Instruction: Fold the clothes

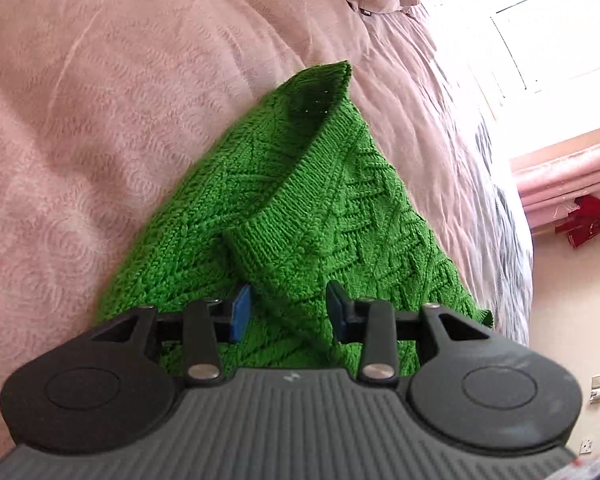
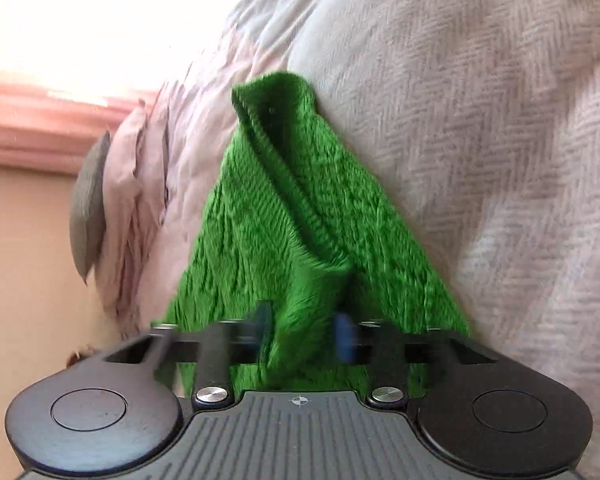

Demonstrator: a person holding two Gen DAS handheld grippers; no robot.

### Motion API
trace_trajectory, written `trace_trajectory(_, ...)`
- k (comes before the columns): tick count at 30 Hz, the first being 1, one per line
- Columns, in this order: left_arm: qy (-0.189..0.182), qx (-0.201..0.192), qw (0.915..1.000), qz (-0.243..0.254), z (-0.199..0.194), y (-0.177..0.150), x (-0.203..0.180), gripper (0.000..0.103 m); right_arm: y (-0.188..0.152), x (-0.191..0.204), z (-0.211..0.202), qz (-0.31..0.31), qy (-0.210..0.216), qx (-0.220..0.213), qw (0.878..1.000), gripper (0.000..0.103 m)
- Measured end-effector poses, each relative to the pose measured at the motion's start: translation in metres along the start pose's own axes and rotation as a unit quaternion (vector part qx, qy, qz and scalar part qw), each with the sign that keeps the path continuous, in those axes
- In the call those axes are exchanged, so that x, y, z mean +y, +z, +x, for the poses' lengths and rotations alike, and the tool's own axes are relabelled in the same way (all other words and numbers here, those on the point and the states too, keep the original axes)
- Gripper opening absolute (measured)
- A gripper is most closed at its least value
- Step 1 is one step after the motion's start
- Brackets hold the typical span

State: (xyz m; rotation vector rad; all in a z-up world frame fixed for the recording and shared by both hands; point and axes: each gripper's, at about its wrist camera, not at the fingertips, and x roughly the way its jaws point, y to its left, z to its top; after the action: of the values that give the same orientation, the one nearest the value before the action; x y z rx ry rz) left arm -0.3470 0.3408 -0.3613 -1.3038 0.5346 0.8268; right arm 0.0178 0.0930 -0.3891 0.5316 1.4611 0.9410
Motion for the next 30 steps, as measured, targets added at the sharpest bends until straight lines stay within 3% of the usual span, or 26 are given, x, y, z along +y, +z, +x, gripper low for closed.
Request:
trace_trajectory(1,0.005,-0.005,1.0000,0.006,-0.001,0.000,0.000,0.015,0.002,0.001,-0.001,0.002,0.001,-0.006,1.000,0.008)
trace_trajectory(2,0.008,-0.009,0.9997,0.020,-0.003,-0.001,0.000,0.010,0.001,0.005,-0.004,-0.004,0.006,-0.013,1.000,0.007)
trace_trajectory(6,-0.004,-0.039,0.9946,0.096,-0.036,-0.012,-0.007,0.007,-0.008,0.024,-0.039,-0.056,0.040,-0.028,0.997,0.006)
trace_trajectory(11,0.013,-0.032,0.9850,0.169,-0.072,-0.040,-0.006,0.007,-0.033,0.019,-0.060,-0.080,0.007,0.016,0.997,0.006)
trace_trajectory(18,0.030,-0.028,0.9834,0.177,-0.094,-0.066,0.009,0.007,-0.054,0.008,-0.077,-0.092,-0.004,0.028,0.995,0.006)
trace_trajectory(24,0.041,-0.020,0.9792,0.198,-0.089,-0.077,0.012,0.007,-0.058,0.001,-0.082,-0.102,-0.020,0.035,0.994,0.006)
trace_trajectory(27,0.043,-0.018,0.9797,0.195,-0.090,-0.080,0.018,0.007,-0.062,-0.009,-0.084,-0.096,-0.036,0.038,0.994,0.006)
trace_trajectory(30,0.053,-0.010,0.9770,0.206,-0.086,-0.084,0.019,0.007,-0.063,-0.009,-0.069,-0.112,-0.089,0.052,0.988,0.007)
